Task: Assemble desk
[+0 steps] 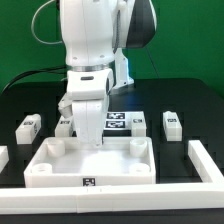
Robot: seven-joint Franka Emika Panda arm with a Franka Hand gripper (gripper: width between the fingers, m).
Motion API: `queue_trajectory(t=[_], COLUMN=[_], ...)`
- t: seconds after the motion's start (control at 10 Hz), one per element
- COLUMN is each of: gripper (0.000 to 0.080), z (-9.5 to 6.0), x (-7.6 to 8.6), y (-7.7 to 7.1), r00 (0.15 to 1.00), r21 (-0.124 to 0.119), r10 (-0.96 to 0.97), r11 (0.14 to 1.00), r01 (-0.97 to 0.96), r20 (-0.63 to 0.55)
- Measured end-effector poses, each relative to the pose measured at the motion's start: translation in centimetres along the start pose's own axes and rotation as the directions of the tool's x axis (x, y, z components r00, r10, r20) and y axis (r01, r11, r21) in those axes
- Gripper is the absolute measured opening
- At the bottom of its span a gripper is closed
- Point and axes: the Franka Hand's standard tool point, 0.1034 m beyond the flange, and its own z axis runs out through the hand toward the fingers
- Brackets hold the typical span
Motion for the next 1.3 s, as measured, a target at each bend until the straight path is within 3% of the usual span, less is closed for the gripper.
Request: queue_trajectory(t=[0.3, 0.5, 0.6, 0.7, 0.8, 1.0, 1.3], gripper=[0.0054, 0.0054, 0.0054, 0.0054, 0.0054, 0.0055, 0.0055], z=[0.0, 0.0, 0.0, 0.0, 0.1, 0.2, 0.2], x=[-0.1, -1.0, -0.6, 1.9, 3.8, 6.5, 7.2], y=[0.0, 0.1, 0.5, 2.4, 2.3, 2.4, 2.4], r00=[1.000, 0.999, 1.000, 1.000, 0.999, 0.998, 0.998], r21=[-0.002, -0.005, -0.002, -0.023, -0.027, -0.009, 0.025], r10=[-0.016, -0.051, -0.027, -0.016, -0.045, -0.042, -0.056], r11=[1.000, 0.999, 1.000, 1.000, 0.999, 0.999, 0.998], r01=[0.016, 0.051, 0.027, 0.016, 0.044, 0.042, 0.057], r20=[0.000, -0.001, -0.003, -0.021, -0.029, -0.039, -0.030])
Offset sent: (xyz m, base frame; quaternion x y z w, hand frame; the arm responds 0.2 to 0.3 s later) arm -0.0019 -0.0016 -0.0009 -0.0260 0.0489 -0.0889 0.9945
